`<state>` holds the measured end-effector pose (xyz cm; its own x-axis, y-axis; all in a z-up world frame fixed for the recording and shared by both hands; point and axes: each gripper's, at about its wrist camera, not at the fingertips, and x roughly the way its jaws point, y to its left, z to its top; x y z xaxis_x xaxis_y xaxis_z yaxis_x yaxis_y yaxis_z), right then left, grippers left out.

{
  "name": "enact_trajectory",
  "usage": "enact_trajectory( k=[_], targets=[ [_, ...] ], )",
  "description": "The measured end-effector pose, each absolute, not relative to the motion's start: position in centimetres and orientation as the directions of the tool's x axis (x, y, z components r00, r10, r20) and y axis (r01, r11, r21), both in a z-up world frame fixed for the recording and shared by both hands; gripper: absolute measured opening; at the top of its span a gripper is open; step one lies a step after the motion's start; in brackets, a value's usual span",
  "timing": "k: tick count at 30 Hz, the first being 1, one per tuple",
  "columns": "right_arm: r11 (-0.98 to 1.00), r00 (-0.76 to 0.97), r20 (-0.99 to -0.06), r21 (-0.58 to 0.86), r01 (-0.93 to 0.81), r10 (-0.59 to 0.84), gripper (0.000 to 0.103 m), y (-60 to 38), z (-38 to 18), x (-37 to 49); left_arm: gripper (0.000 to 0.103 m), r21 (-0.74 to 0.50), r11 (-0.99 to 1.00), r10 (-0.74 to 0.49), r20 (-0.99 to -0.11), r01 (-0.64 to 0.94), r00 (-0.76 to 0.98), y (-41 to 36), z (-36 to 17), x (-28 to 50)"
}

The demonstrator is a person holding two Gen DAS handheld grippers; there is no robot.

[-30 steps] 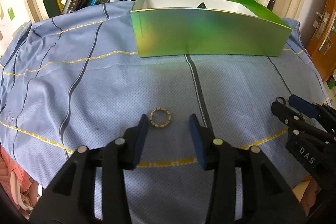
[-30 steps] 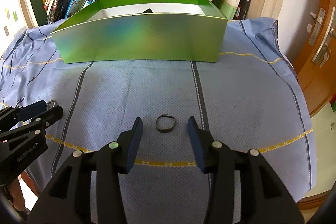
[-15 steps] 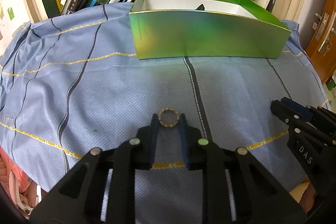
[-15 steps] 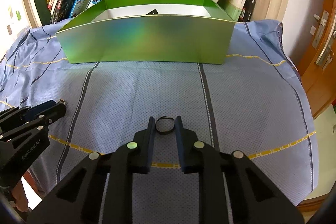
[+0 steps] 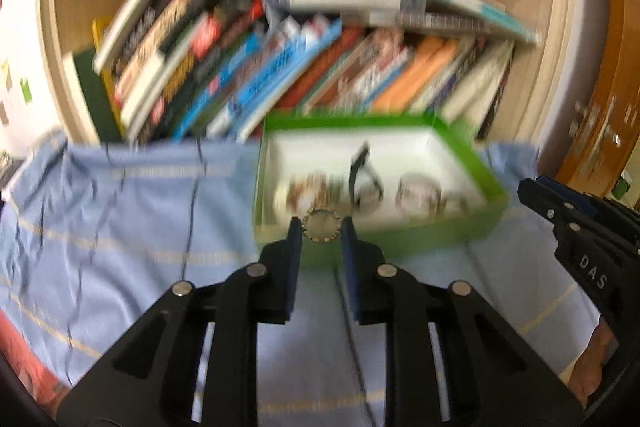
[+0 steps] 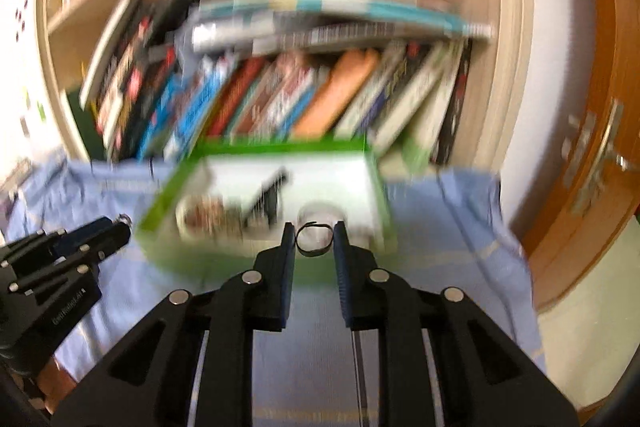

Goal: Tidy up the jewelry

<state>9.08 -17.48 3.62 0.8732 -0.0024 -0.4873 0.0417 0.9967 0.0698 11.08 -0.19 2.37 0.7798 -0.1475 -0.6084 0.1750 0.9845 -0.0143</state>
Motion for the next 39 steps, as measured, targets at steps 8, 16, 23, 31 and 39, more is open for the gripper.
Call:
enact_trajectory(
  k=[8,16,23,31,39],
  targets=[
    [0.988,0.794,-0.605,0.148,0.037,0.061,0.019,-18.2,2.5,18.7,0.020,0.009,0.992,-0.092,-0.634,0.127,0.768,-1.9,3.9,20.2],
    [0.985,0.715,-0.699,0.139,0.104,0.023,0.025,-18.7,-3.1,21.4,0.024,-0.013,0.993,-0.091,-0.732,0.119,0.676,-2.1,-2.1,24.1],
    [0.987,0.788,-0.616,0.135,0.084,0.017,0.068,-19.0,-0.5,17.7,0.068,0.012,0.993,-0.075,-0.684,0.115,0.725,-1.5,-0.5,21.9],
    [0.993,0.879,-0.465,0.003,0.119,-0.104,0.096,-18.3,0.9,6.1,0.090,0.065,0.995,-0.023,-0.580,0.074,0.814,0.3,1.3,11.9],
    [0.990,0.883,-0.454,0.008,0.139,-0.120,0.100,-18.4,1.1,0.6,0.099,0.058,0.993,-0.053,-0.573,0.106,0.817,0.2,1.6,5.7]
  ],
)
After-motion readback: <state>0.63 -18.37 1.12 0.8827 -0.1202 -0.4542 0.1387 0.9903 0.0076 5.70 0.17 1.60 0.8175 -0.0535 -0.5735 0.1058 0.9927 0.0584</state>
